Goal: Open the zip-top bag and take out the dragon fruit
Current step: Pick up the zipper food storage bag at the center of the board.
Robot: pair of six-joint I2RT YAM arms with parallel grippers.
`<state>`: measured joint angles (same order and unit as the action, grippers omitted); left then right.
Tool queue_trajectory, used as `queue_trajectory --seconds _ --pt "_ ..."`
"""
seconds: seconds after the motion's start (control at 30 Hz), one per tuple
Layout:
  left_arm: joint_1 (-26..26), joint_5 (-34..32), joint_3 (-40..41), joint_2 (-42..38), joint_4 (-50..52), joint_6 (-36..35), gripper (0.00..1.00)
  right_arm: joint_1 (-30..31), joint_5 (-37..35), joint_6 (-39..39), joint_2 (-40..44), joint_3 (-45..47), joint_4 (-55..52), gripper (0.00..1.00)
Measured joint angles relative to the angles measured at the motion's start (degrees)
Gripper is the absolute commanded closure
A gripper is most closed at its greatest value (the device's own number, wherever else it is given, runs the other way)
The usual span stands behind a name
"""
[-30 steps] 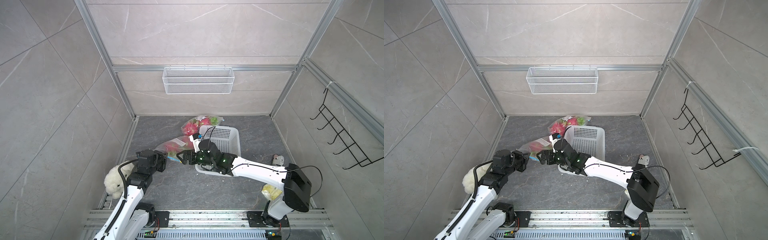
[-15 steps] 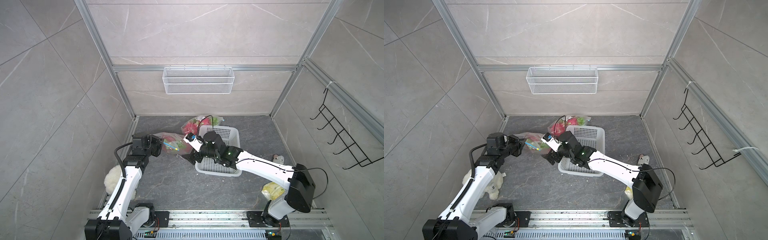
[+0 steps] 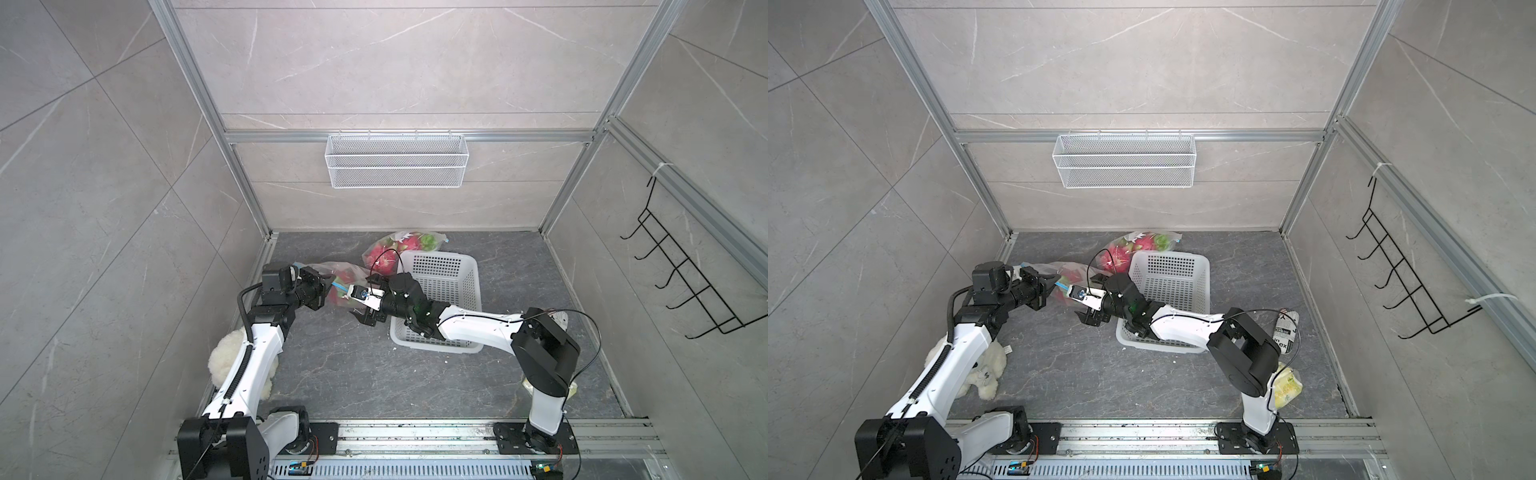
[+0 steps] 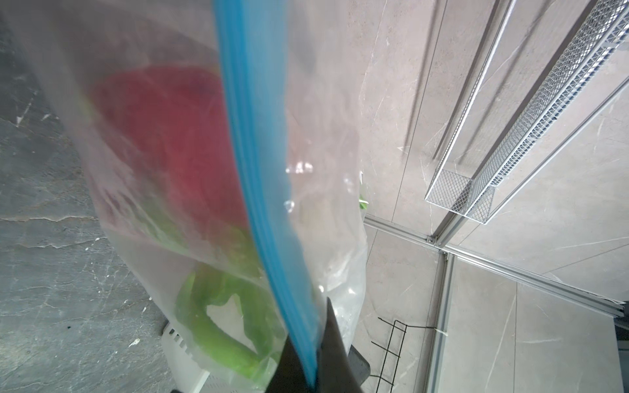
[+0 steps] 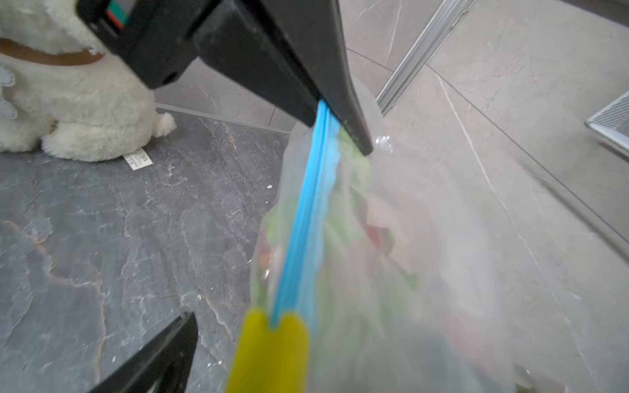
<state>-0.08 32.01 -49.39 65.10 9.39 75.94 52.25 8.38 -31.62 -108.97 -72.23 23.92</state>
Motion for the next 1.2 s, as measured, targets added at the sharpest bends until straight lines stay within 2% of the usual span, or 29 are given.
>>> queue_trajectory --seconds 0.13,0.37,0.43,0.5,0.57,0.63,0.77,0.87,0.93,1.0,1.03,1.07,1.1,1.17,1.2 --pt "0.3 1.2 -0.9 0.1 1.7 -2.2 1.00 0.0 -1.7 -0.2 -0.4 -0.2 5.2 0.16" --pt "2.2 1.2 -3.6 0.1 7.5 -7.3 1.00 0.0 -2.8 -0.3 0.9 0.3 10.5 0.12" --pt "2.4 1.1 -4.5 0.1 9.2 -8.8 1.00 0.0 -2.9 -0.9 2.1 0.6 11.1 0.12" --pt "2.5 1.1 -5.2 0.1 10.1 -9.7 1.00 0.0 -2.9 -1.3 2.8 0.6 11.7 0.16" --pt "2.6 1.1 -5.5 0.1 10.6 -10.4 1.00 0.0 -2.5 -1.7 3.2 0.6 11.9 0.26" --pt "2.6 1.2 -5.5 0.1 11.0 -10.9 1.00 0.2 -1.7 -2.1 3.2 0.6 11.5 0.40" --pt "2.8 1.2 -5.6 0.1 11.7 -11.6 1.00 0.9 -1.2 -2.4 3.2 0.6 10.3 0.58" --pt "2.9 1.1 -5.6 0.1 11.9 -11.7 1.00 1.3 -0.9 -2.1 3.2 0.6 9.9 0.74" --pt "3.0 1.1 -5.7 0.1 11.9 -11.7 1.00 1.4 -0.5 -2.1 3.2 0.2 8.8 1.00" --pt "3.0 1.1 -5.8 0.1 11.9 -11.7 1.00 1.5 -0.4 -1.4 3.1 -0.4 7.2 1.00" --pt "3.0 1.1 -5.8 0.1 11.9 -11.7 0.97 1.6 -0.3 -1.2 3.1 -0.7 6.7 1.00" --pt "3.1 1.1 -5.8 0.1 11.9 -11.8 0.89 1.7 -0.3 -1.1 3.1 -0.9 6.5 1.00" --pt "3.1 1.0 -5.9 0.1 12.0 -12.0 0.75 1.8 -0.3 -1.0 3.1 -1.0 6.2 1.00" --pt "3.1 0.9 -6.3 0.0 12.1 -12.8 0.40 2.0 -0.3 -0.7 3.1 -1.0 5.8 1.00" --pt "3.1 0.8 -6.8 -0.1 12.5 -13.2 0.27 2.1 -0.4 -0.4 3.1 -1.0 5.4 1.00"
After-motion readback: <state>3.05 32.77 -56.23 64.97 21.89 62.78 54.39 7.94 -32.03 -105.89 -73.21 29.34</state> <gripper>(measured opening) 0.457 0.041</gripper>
